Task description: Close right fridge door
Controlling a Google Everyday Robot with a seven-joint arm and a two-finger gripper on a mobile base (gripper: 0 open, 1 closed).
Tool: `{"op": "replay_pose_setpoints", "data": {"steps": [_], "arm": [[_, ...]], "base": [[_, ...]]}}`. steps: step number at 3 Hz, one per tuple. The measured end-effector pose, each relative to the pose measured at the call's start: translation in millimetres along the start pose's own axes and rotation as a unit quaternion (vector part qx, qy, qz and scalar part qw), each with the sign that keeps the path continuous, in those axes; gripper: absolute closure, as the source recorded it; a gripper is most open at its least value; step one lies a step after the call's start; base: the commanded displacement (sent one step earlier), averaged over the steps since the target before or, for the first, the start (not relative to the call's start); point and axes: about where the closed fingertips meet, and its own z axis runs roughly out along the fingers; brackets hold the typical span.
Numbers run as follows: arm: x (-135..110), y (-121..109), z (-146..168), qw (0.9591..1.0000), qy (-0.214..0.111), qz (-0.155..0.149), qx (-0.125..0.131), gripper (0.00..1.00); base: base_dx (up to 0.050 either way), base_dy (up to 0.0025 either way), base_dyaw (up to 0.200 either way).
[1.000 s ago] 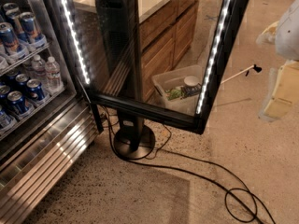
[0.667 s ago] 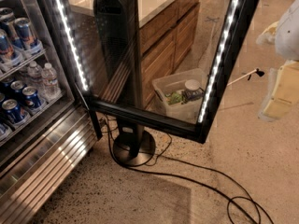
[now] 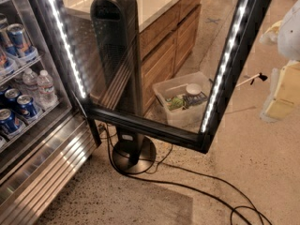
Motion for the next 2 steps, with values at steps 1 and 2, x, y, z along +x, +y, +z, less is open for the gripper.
{"op": "replay_pose_setpoints", "data": {"steps": [1, 2], "arm": [[17, 9, -4, 0.9988, 0.019, 0.0, 0.044, 0.0], [52, 24, -23, 0.9936, 0.024, -0.004, 0.11, 0.0]], "base": [[0.0, 0.0, 0.0], [0.0, 0.0, 0.0]]}}
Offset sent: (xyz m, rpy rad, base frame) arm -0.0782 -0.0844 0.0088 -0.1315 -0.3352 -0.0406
